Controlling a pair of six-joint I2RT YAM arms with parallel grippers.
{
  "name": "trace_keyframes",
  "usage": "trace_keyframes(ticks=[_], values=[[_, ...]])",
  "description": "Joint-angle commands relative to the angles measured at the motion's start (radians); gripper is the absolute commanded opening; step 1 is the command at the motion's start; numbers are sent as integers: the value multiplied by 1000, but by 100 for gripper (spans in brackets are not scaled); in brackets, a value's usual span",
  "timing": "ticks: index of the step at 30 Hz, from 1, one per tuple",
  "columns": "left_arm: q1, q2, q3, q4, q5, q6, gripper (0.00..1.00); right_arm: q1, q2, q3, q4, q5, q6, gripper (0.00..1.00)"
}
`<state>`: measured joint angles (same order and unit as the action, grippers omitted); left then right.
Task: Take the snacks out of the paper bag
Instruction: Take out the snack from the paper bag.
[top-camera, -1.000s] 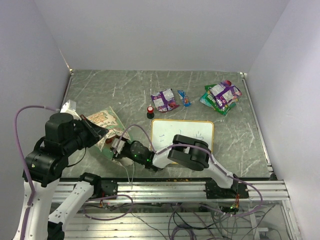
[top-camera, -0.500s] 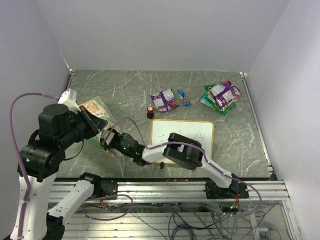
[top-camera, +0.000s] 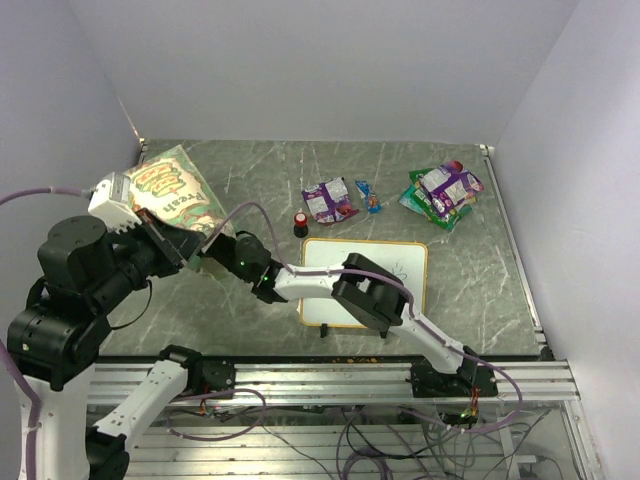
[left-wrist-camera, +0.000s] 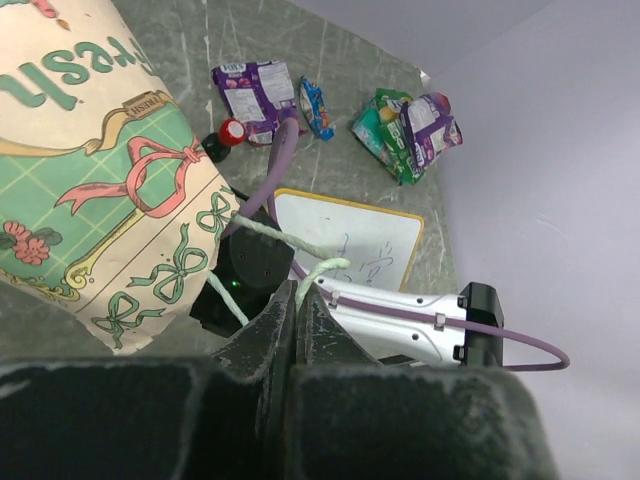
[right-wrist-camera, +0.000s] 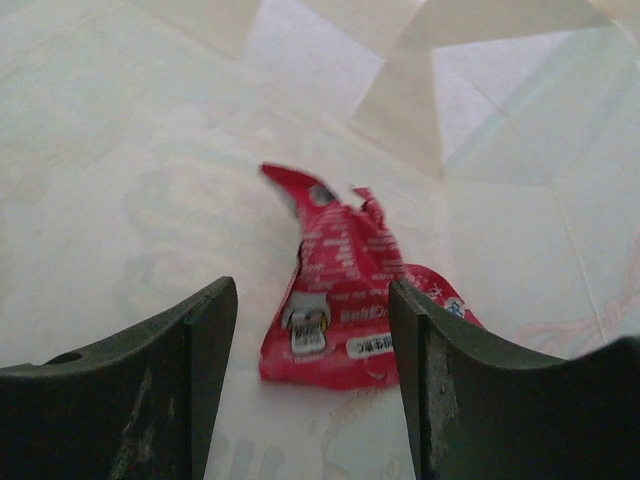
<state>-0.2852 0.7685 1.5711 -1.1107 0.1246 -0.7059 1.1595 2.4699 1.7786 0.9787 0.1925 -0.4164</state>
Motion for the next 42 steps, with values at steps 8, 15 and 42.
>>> trace_keyframes(ticks=[8,15,42], values=[[-5,-63,-45,-13,-19,-93,7,-7,-11,-105,27,-1,10,58],[-5,-129,-154,-35,-57,-170,7,-7,-87,-286,30,-13,-5,20],[-5,-193,-461,81,-122,-280,7,94,-809,-930,-386,-113,134,0]])
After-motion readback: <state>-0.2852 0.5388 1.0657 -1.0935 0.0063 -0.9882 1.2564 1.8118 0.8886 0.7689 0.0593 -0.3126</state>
